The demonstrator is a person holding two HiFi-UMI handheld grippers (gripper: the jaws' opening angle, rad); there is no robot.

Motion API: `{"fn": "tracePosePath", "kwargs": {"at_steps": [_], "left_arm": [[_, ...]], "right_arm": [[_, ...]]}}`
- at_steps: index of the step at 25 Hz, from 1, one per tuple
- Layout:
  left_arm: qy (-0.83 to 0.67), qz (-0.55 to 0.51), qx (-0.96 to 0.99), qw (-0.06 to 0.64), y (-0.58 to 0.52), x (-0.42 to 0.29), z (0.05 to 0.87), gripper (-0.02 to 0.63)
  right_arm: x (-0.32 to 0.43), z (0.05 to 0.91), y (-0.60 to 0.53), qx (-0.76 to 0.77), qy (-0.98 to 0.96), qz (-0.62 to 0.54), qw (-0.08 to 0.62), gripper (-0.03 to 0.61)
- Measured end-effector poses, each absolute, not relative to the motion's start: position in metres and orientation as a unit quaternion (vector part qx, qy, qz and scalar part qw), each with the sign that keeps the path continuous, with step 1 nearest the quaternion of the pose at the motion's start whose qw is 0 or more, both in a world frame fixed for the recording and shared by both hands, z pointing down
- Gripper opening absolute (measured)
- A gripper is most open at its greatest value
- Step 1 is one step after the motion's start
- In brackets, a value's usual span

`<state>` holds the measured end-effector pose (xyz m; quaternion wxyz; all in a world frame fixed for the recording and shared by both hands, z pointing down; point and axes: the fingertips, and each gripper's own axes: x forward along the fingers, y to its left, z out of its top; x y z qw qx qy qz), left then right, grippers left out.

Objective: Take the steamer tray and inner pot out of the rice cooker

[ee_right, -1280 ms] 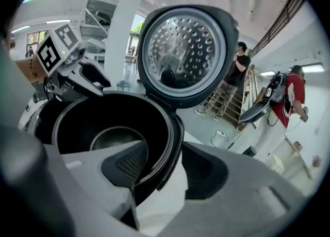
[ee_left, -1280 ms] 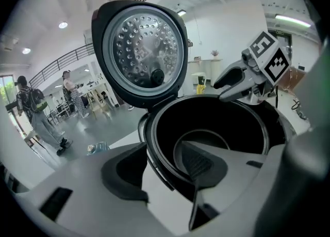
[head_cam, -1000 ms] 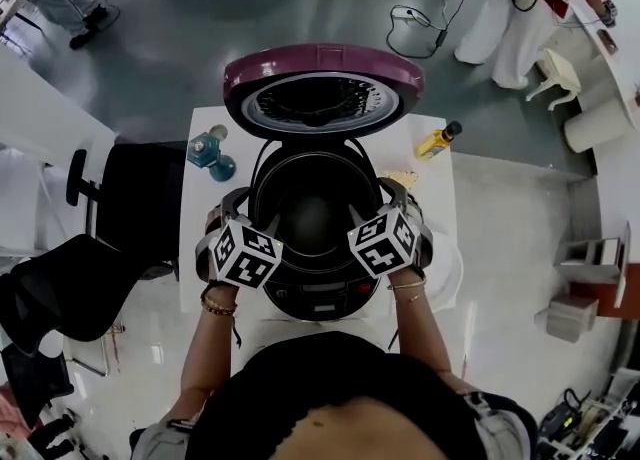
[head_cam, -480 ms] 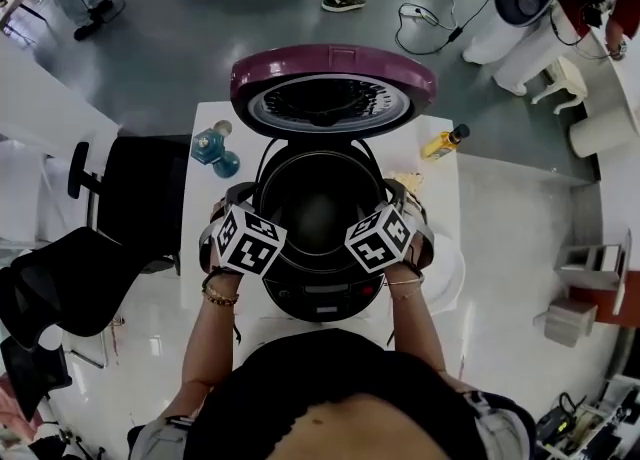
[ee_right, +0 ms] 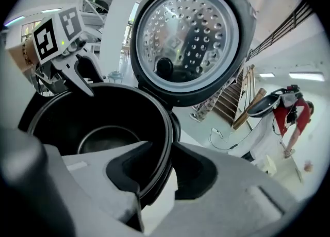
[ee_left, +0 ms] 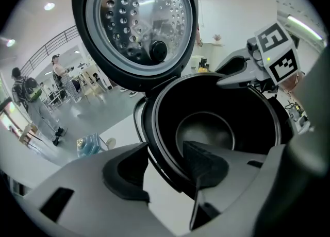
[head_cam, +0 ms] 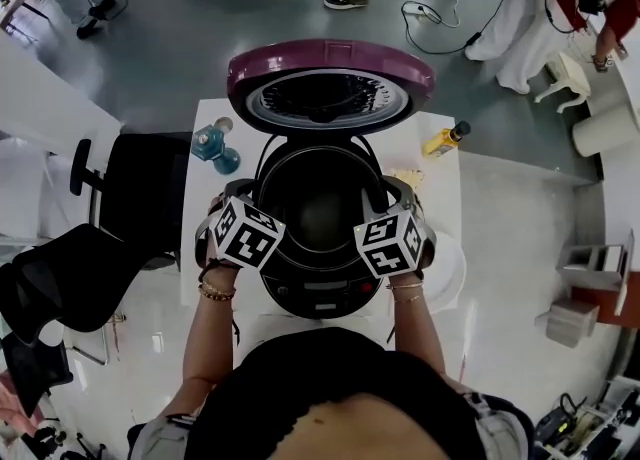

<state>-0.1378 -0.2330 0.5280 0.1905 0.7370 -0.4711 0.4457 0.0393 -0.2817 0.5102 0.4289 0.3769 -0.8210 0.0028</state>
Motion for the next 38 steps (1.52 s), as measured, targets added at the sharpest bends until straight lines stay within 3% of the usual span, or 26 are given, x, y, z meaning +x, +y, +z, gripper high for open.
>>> {"fn": "tracePosePath", "kwargs": {"at_steps": [13,23,38], "left_arm": [[-0.471,0.410,0.742,0.244,-0.232,-0.139,0.522,0.165],[-0.489,0.447,0.719,0.211,-0.231,-0.137,0.511,0.119],[-0.536,0.350,0.736,0.220,-0.207,-0.130,0.454,0.089]], "right_arm": [[0.042,0.486,-0.287,0.364,-0.895,0.142,0.213,0.067],[0.042,0.471,-0.286,0.338,-0.903,0.224,0.140,0.054],[0.052,0.417,-0.272,0.326,-0.918,0.215,0.069,0.031]]}}
